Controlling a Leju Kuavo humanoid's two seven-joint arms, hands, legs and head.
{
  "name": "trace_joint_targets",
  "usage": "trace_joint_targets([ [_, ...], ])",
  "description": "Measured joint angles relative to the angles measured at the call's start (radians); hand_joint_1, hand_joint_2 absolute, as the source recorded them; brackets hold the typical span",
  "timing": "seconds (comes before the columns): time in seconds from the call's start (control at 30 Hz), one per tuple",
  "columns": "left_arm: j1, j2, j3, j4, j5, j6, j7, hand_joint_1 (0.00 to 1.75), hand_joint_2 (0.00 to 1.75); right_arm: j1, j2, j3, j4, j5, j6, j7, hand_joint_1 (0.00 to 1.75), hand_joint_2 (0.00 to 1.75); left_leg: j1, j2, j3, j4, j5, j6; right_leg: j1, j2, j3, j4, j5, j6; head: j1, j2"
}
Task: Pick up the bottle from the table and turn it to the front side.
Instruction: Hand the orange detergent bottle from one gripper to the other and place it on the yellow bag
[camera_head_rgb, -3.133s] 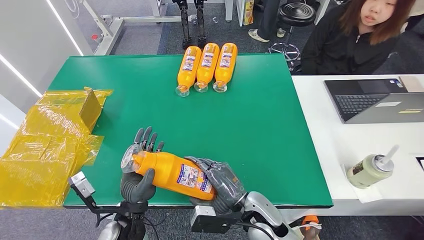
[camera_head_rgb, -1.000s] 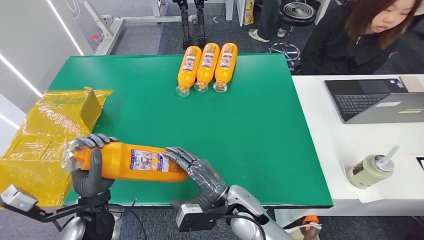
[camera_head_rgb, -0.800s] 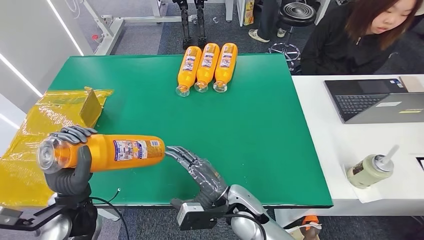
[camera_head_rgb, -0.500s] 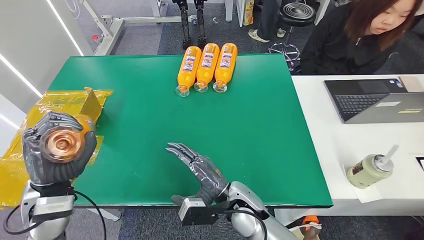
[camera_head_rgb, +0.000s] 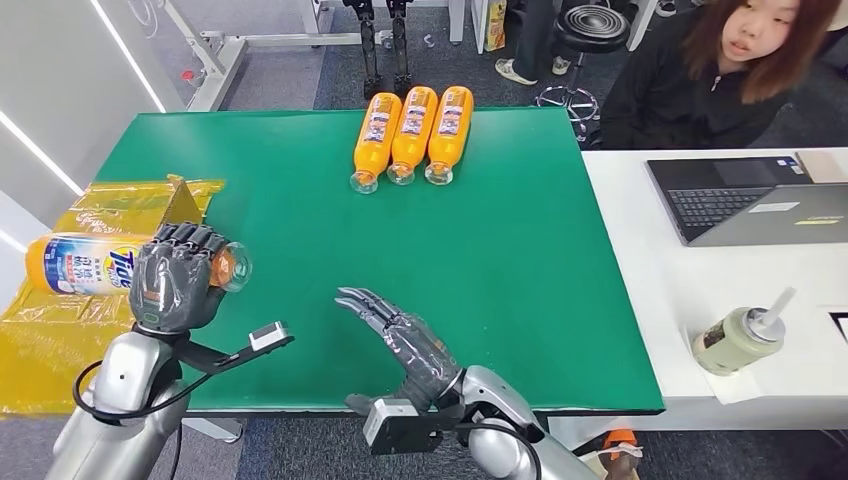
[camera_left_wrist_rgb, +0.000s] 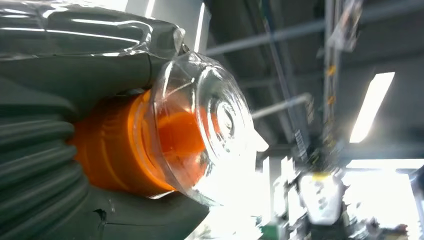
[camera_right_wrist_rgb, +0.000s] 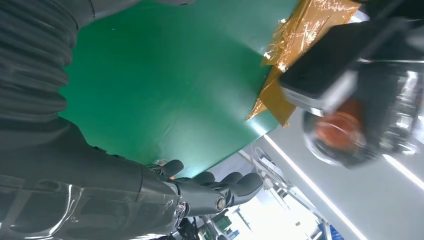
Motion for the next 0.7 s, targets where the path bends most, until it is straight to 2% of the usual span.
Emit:
trace_joint_targets([
  [0.17,-0.063,-0.010,-0.018,0.281,-0.024,0.077,0.069,1.75,1.75,-0.001,-0.012,0.001,-0.005,-0.024,0.021,-0.012,0.00,1.75,0.000,0.001,0.000,0.000,0.000,0.000,0.000,0.001,0.000,0.000,0.000,0.000,0.000,0.000],
  [0.27,-0.093,-0.016,-0.034,0.421,-0.024,0.081,0.106,1.75,1.75,-0.010,-0.013,0.004,-0.004,-0.026,0.030,-0.019,0.00,1.75,0.000,0.002,0.000,0.000,0.000,0.000,0.000,0.001,-0.001,0.000,0.000,0.000,0.000,0.000],
  [0.3,-0.103,-0.017,-0.040,0.464,-0.025,0.075,0.116,1.52,1.75,-0.014,-0.013,0.006,-0.003,-0.028,0.033,-0.020,0.00,1.75,0.000,0.002,-0.001,0.000,0.000,0.000,0.000,0.001,-0.001,0.000,0.000,0.000,0.000,0.000],
  [0.4,-0.129,-0.019,-0.059,0.567,-0.023,0.041,0.140,0.25,1.75,-0.028,-0.013,0.012,0.001,-0.038,0.040,-0.023,0.00,1.75,0.000,0.002,-0.001,0.000,0.000,0.000,0.000,0.001,-0.001,0.000,0.000,0.000,0.000,0.000],
  [0.43,-0.136,-0.019,-0.064,0.593,-0.022,0.030,0.146,0.03,1.75,-0.033,-0.013,0.013,0.003,-0.041,0.043,-0.023,0.00,1.75,0.000,0.002,-0.001,0.000,0.000,0.000,0.000,0.001,-0.001,0.000,0.000,0.000,0.000,0.000],
  [0.7,-0.173,-0.015,-0.083,0.706,-0.022,0.014,0.173,0.00,1.75,-0.064,-0.003,0.022,0.015,-0.054,0.061,-0.018,0.00,1.75,0.000,0.001,-0.001,0.000,0.000,0.000,0.000,0.001,-0.001,0.001,0.000,0.000,0.000,0.000],
])
